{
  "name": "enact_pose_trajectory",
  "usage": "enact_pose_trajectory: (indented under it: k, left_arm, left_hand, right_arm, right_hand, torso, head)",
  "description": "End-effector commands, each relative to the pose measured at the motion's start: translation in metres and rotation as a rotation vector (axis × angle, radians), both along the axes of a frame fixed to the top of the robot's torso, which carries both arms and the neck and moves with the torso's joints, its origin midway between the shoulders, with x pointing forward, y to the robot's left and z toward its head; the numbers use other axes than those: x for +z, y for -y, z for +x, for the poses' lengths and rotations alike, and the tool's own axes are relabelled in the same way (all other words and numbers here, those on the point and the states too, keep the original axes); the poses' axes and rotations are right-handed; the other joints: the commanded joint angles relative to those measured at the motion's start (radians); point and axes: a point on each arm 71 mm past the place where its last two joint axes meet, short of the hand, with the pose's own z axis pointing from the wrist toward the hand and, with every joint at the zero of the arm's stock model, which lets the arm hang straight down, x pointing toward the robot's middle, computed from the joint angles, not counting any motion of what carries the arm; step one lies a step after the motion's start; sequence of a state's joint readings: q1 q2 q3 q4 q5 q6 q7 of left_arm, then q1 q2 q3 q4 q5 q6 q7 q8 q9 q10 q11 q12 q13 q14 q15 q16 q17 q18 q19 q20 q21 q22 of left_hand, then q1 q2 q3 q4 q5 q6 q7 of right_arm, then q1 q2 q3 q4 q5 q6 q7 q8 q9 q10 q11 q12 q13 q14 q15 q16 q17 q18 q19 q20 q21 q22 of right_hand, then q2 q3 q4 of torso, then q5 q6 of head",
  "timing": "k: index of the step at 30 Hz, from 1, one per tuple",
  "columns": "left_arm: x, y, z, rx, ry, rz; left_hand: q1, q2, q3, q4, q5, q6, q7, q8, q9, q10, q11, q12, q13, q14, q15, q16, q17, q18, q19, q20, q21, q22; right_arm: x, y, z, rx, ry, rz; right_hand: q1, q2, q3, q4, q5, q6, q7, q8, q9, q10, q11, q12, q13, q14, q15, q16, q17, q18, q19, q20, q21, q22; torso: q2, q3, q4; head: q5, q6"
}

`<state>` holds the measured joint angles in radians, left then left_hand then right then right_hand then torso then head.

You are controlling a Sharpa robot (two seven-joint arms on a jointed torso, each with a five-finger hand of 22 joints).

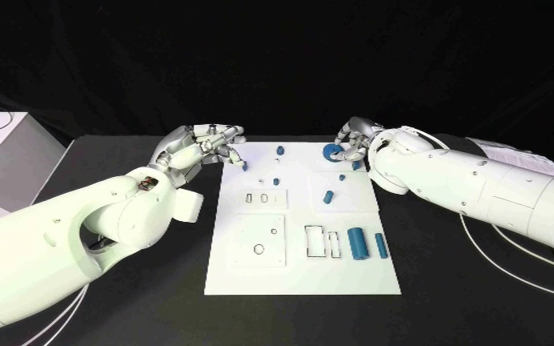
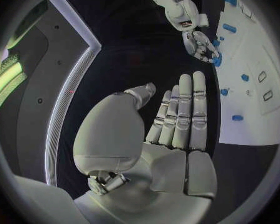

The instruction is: Assemble the parts on the task board

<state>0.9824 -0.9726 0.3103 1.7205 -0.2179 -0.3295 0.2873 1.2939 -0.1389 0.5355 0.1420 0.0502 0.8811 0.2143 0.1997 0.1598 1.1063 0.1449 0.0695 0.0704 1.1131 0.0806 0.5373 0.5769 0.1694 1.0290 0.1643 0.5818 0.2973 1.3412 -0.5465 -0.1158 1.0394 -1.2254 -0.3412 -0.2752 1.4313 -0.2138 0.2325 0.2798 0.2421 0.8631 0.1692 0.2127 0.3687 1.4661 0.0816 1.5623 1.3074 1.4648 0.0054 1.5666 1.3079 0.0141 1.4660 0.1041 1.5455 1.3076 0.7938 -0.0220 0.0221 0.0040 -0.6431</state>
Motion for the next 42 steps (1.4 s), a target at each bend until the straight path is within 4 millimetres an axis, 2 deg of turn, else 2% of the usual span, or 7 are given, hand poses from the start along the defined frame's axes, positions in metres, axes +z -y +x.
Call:
enact_pose_trajectory:
  k: [1, 7, 14, 21, 26, 31, 42]
  left_arm:
    - [0.001, 0.003, -0.001, -0.019, 0.008, -0.003]
    - [0.001, 0.002, -0.001, -0.018, 0.007, -0.003]
    - [0.001, 0.002, 0.000, -0.017, 0.006, -0.002]
    - [0.001, 0.002, 0.000, -0.017, 0.006, -0.002]
    - [0.001, 0.002, 0.000, -0.018, 0.006, -0.002]
    - [0.001, 0.003, 0.000, -0.019, 0.006, -0.003]
    - [0.000, 0.005, 0.000, -0.023, 0.005, -0.005]
  left_hand:
    - [0.001, -0.004, 0.003, -0.001, 0.004, 0.003, 0.001, -0.005, 0.002, -0.002, 0.003, -0.003, 0.001, -0.002, -0.005, 0.005, 0.001, 0.011, -0.006, 0.002, 0.003, 0.001]
    - [0.001, -0.004, 0.003, -0.001, 0.004, 0.003, 0.001, -0.005, 0.002, -0.002, 0.003, -0.003, 0.001, -0.002, -0.005, 0.005, 0.001, 0.011, -0.006, 0.002, 0.003, 0.001]
    - [0.002, -0.003, 0.004, -0.001, 0.004, 0.003, 0.001, -0.005, 0.002, -0.001, 0.003, -0.003, 0.001, -0.003, -0.005, 0.005, 0.001, 0.011, -0.006, 0.002, 0.004, 0.002]
    - [0.002, -0.003, 0.004, -0.001, 0.004, 0.003, 0.001, -0.005, 0.002, -0.001, 0.003, -0.003, 0.001, -0.003, -0.005, 0.005, 0.001, 0.011, -0.006, 0.002, 0.004, 0.002]
    - [0.002, -0.003, 0.004, -0.001, 0.004, 0.003, 0.001, -0.005, 0.002, -0.001, 0.003, -0.003, 0.001, -0.003, -0.005, 0.005, 0.001, 0.011, -0.006, 0.002, 0.004, 0.002]
    - [0.002, -0.001, 0.005, -0.001, 0.004, 0.003, 0.001, -0.005, 0.002, -0.001, 0.003, -0.003, 0.001, -0.004, -0.005, 0.006, 0.003, 0.011, -0.008, 0.002, 0.007, 0.003]
    - [0.002, -0.001, 0.005, -0.001, 0.004, 0.003, 0.001, -0.005, 0.002, -0.001, 0.003, -0.003, 0.001, -0.004, -0.005, 0.006, 0.003, 0.011, -0.008, 0.002, 0.007, 0.003]
  right_arm:
    - [-0.005, -0.001, -0.001, 0.012, -0.020, -0.027]
    - [-0.003, -0.002, -0.002, 0.020, 0.020, -0.055]
    - [0.001, -0.005, -0.005, 0.038, 0.094, -0.073]
    - [0.010, -0.017, -0.013, 0.094, 0.221, -0.089]
    - [0.017, -0.033, -0.024, 0.155, 0.313, -0.100]
    - [0.020, -0.061, -0.035, 0.230, 0.351, -0.101]
    - [0.008, -0.109, -0.046, 0.321, 0.350, -0.091]
  right_hand:
    - [0.020, 0.006, 0.010, -0.011, 0.007, 0.014, -0.002, 0.008, 0.001, 0.102, 0.002, 0.006, 0.260, 0.106, 0.004, 0.004, 0.263, -0.009, 0.095, 0.006, 0.008, 0.243]
    - [0.073, 0.027, 0.087, -0.043, 0.005, 0.057, -0.011, 0.024, 0.001, 0.105, -0.007, 0.009, 0.263, 0.106, -0.004, 0.004, 0.263, -0.011, 0.099, 0.001, 0.014, 0.251]
    - [0.078, 0.015, 0.163, -0.074, 0.036, 0.088, -0.019, 0.033, 0.000, 0.105, -0.014, 0.009, 0.263, 0.106, -0.010, 0.004, 0.263, -0.013, 0.103, -0.005, 0.023, 0.261]
    - [0.039, 0.000, 0.182, -0.074, 0.021, 0.104, -0.026, 0.040, 0.003, 0.105, -0.020, 0.009, 0.263, 0.106, -0.015, 0.004, 0.263, -0.014, 0.105, -0.009, 0.025, 0.263]
    - [0.031, -0.003, 0.183, -0.073, 0.016, 0.105, -0.027, 0.041, 0.003, 0.105, -0.021, 0.009, 0.263, 0.106, -0.016, 0.004, 0.263, -0.014, 0.105, -0.010, 0.025, 0.263]
    - [0.025, -0.007, 0.184, -0.073, 0.012, 0.104, -0.028, 0.040, 0.002, 0.105, -0.022, 0.009, 0.263, 0.106, -0.016, 0.004, 0.263, -0.014, 0.105, -0.011, 0.025, 0.263]
    - [0.016, -0.010, 0.186, -0.072, 0.009, 0.099, -0.027, 0.036, 0.000, 0.105, -0.021, 0.009, 0.263, 0.106, -0.016, 0.004, 0.263, -0.014, 0.105, -0.011, 0.025, 0.263]
  torso:
    - [-0.001, 0.0000, -0.0003]
    - [-0.001, 0.0000, 0.0012]
    - [-0.001, 0.0005, -0.0003]
    - [-0.001, 0.0006, 0.0007]
    - [-0.001, 0.0002, 0.0008]
    - [-0.001, 0.0002, 0.0000]
    - [0.001, -0.0012, 0.0044]
  head:
    - [0.001, -0.002]
    - [-0.001, -0.003]
    - [0.000, -0.002]
    - [0.001, 0.001]
    - [0.001, 0.005]
    - [0.003, 0.006]
    - [0.003, 0.011]
